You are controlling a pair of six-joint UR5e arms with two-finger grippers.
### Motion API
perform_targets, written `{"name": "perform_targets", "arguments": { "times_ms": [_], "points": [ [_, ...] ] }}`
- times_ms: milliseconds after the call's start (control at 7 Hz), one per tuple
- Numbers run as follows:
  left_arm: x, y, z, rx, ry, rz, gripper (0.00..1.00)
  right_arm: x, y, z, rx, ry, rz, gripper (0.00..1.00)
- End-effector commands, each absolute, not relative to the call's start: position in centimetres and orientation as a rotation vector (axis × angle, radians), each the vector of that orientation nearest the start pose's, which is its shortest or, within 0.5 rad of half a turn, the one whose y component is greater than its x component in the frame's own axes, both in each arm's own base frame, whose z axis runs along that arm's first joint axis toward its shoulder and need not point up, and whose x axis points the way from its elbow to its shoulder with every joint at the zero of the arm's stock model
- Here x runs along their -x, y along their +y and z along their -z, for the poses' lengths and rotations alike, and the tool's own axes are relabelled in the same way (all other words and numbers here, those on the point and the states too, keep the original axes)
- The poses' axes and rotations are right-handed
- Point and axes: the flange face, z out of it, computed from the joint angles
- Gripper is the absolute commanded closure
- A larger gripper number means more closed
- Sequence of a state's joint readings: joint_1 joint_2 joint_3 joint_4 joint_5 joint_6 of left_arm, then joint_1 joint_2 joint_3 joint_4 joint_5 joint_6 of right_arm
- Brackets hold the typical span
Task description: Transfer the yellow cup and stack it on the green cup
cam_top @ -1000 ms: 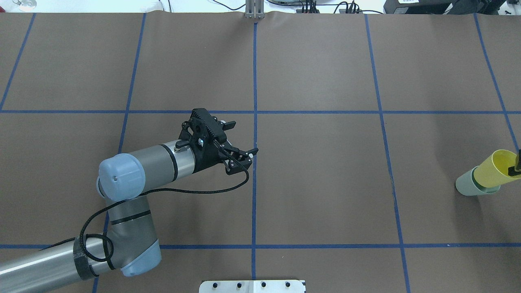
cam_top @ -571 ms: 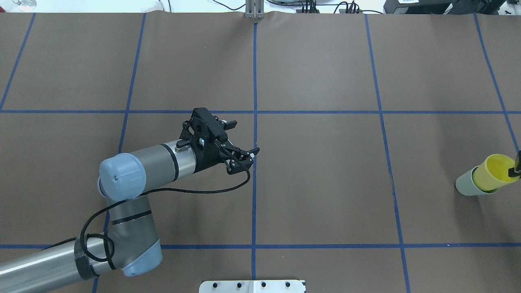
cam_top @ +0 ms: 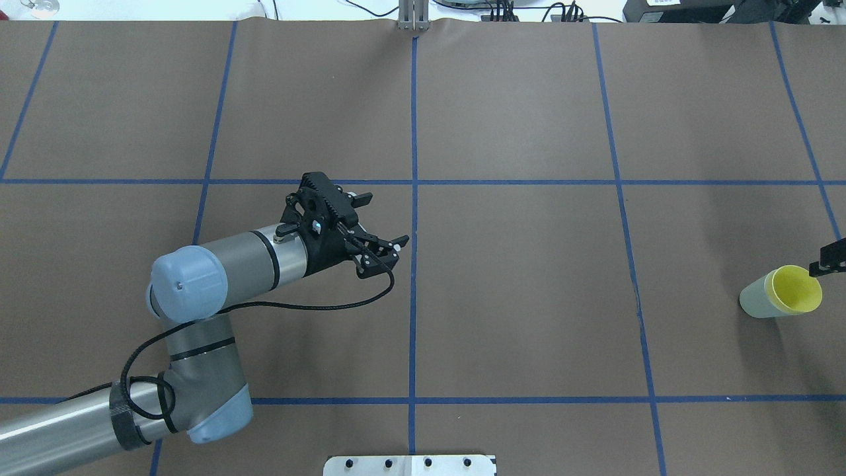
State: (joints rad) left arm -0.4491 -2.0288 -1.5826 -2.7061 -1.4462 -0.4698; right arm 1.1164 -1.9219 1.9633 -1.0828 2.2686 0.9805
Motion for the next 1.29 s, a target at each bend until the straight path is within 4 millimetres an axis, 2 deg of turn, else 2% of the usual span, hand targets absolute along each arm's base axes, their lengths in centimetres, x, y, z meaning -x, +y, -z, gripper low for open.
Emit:
{"name": "perform_targets", "arguments": {
  "times_ms": [0,143,286,429,714,857,1000,1143],
  "points": [
    [-46.0,-49.2,-37.7,-1.096,0.856,-0.337,0.00,10.2,-38.9,-54.7,0.016,-0.868,-0.316,0.00],
    [-42.5,-54.4,-44.6,-0.883,0.858,-0.279,0.00,9.6,-39.9,-54.5,-0.004,-0.871,-0.326,0.00],
    [-36.9,-58.5,-48.6,-0.729,0.847,-0.203,0.00,9.0,-41.3,-54.8,-0.029,-0.871,-0.309,0.00],
    [-31.1,-59.9,-54.0,-0.564,0.801,-0.154,0.00,8.4,-42.2,-55.5,-0.039,-0.869,-0.299,0.00],
    [-23.0,-62.9,-58.1,-0.344,0.676,-0.053,0.00,7.2,-43.4,-55.9,-0.058,-0.867,-0.311,0.00],
    [-17.3,-62.9,-60.8,-0.313,0.652,-0.132,0.00,6.5,-43.8,-56.3,-0.062,-0.848,-0.285,0.00],
    [-11.7,-62.1,-63.4,-0.280,0.664,-0.174,0.00,4.7,-45.8,-55.4,-0.069,-0.821,-0.280,0.00],
    [-6.9,-59.7,-66.1,-0.225,0.721,-0.138,0.00,3.1,-47.0,-55.2,-0.065,-0.786,-0.233,0.00]
  ]
}}
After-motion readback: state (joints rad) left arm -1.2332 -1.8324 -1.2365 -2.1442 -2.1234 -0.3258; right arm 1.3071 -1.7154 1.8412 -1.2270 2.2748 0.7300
